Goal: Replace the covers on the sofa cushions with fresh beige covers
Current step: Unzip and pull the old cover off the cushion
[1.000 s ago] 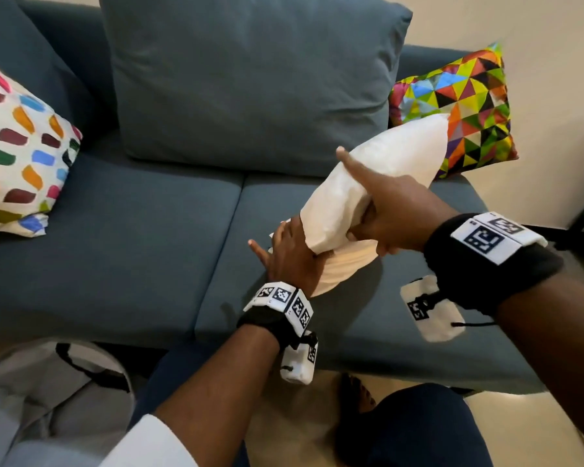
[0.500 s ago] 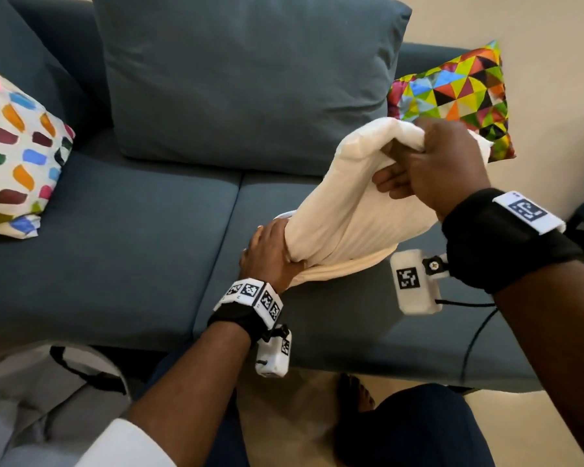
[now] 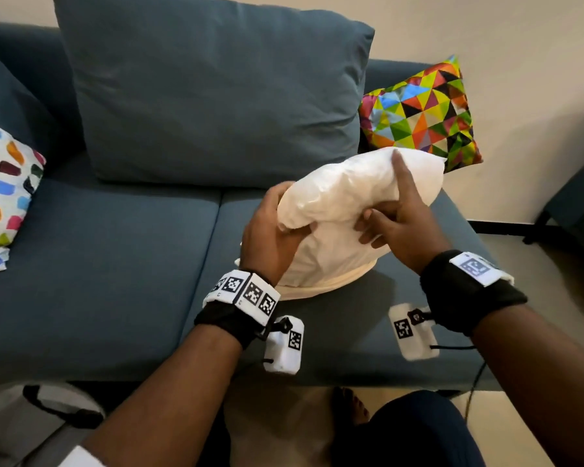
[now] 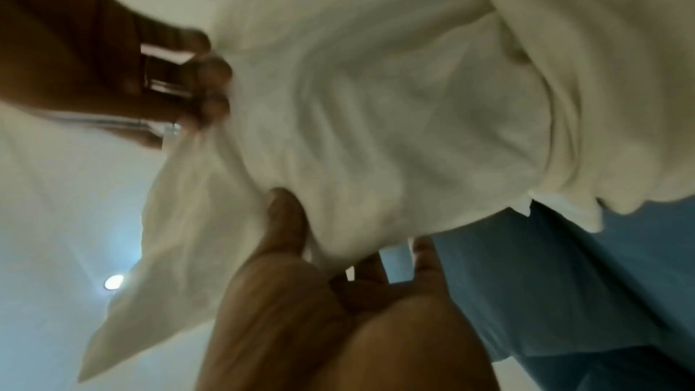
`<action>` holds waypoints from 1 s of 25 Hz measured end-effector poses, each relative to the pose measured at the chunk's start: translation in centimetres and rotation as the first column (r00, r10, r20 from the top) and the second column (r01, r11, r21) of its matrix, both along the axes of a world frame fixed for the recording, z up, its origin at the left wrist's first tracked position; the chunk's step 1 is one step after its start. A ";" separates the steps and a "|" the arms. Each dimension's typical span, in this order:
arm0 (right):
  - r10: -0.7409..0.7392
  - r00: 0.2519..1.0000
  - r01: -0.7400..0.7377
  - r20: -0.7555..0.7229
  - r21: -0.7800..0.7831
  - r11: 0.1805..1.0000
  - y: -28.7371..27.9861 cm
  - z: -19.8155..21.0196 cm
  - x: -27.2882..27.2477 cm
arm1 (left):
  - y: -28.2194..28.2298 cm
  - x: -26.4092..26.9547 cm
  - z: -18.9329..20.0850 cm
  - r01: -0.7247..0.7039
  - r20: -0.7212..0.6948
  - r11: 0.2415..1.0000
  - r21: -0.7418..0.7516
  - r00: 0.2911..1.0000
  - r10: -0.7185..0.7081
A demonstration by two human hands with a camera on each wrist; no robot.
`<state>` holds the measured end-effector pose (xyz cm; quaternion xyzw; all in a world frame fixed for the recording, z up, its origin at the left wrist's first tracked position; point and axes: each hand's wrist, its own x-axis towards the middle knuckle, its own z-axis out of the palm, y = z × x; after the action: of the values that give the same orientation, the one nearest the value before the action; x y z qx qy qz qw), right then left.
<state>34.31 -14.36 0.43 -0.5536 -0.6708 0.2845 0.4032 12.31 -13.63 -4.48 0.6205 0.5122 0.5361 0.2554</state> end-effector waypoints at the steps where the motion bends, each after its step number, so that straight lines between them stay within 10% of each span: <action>1: -0.138 0.990 0.139 -0.016 0.023 0.990 0.4 -1.3 1.6 | 0.2 -0.4 0.4 -0.023 -0.088 1.000 0.012 0.996 0.024; 5: -0.465 0.883 0.444 -0.068 -0.204 0.873 3.4 -4.1 6.1 | 0.9 -4.6 0.2 -0.108 -0.154 0.993 -0.041 0.983 0.100; 9: -0.278 0.959 0.236 -0.060 -0.377 0.895 5.1 -4.2 6.1 | 0.4 -9.0 0.8 0.010 0.283 0.923 -0.384 0.953 0.108; 13: -0.004 0.998 -0.008 -0.056 -0.196 0.981 4.9 -2.4 2.1 | 0.3 -13.2 4.5 -0.170 0.374 0.947 -0.274 0.888 0.268; 16: 0.121 0.990 -0.115 0.066 -0.078 0.990 4.2 -1.7 -2.3 | 0.7 -13.3 8.0 -0.418 -0.048 0.908 0.008 0.907 0.418; 19: 0.165 0.923 -0.180 0.348 0.012 0.984 3.2 -1.7 -6.2 | -0.9 -7.9 9.7 -0.271 -0.615 0.937 0.221 0.707 0.350; 25: 0.266 0.856 -0.335 0.443 0.083 0.938 1.9 -3.8 -8.7 | 0.4 -4.6 8.1 -0.292 -0.808 0.945 0.148 0.514 0.286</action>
<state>25.58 -12.42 -3.38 -0.4566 -0.8411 0.1626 0.2399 7.67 -13.19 3.63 0.7027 0.6691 0.2193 -0.1023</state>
